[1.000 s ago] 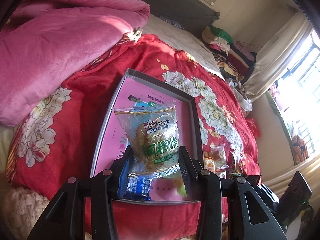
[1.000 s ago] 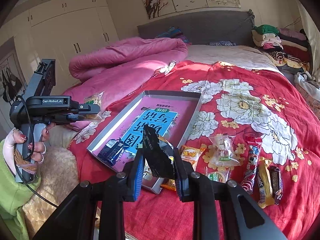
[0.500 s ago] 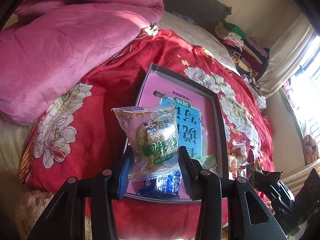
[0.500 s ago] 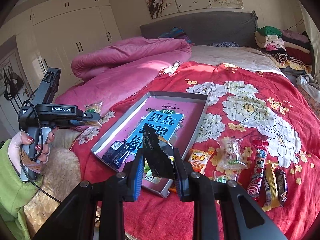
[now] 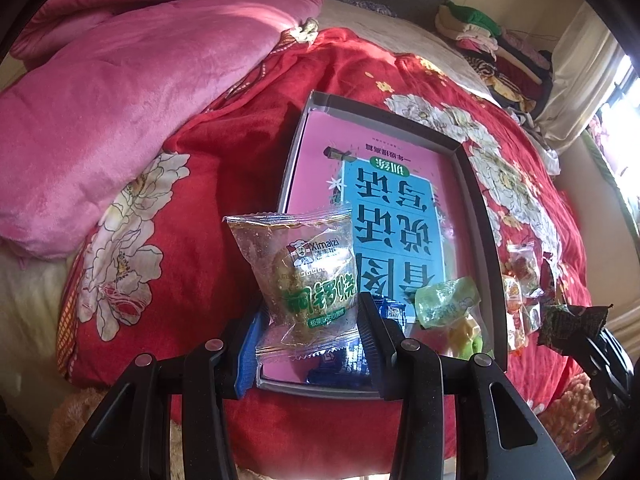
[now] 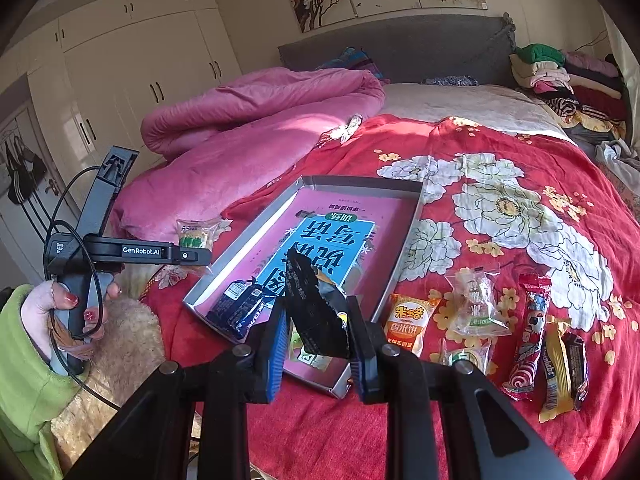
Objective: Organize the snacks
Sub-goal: 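Carry the bread bag over the pink tray with the left tool while the right tool carries the dark packet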
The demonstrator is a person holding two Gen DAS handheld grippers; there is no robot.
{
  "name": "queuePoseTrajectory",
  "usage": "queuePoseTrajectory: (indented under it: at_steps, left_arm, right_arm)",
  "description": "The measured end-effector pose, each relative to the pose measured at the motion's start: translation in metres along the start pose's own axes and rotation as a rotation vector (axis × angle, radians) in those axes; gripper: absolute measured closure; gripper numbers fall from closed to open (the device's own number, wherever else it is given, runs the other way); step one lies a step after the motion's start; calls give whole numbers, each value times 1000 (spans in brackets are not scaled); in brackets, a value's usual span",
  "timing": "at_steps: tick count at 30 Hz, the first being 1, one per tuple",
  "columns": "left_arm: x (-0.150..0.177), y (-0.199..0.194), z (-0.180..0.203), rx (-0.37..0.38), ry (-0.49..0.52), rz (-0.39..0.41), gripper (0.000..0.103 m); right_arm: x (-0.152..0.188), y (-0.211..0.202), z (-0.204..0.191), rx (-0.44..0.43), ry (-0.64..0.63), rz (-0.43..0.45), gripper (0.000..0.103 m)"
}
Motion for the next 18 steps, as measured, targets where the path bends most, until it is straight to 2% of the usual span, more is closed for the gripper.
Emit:
queuePoseTrajectory:
  at_steps: [11, 18]
  left_arm:
    - [9, 18, 7, -24, 46, -59, 57]
    - [11, 22, 11, -31, 69, -66, 56]
  right_arm:
    - [3, 14, 6, 3, 46, -30, 75]
    - [4, 24, 7, 8, 64, -46, 75]
Point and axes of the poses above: each gripper's, at about its wrist camera, not at the fingertips, and y roughly the way its jaws point, z to its right, x to its underside, the point moved 3 cm from there along y, roughly the way its jaws point, and after that the axes turned 1 degree about z, right-handed, at the moved point
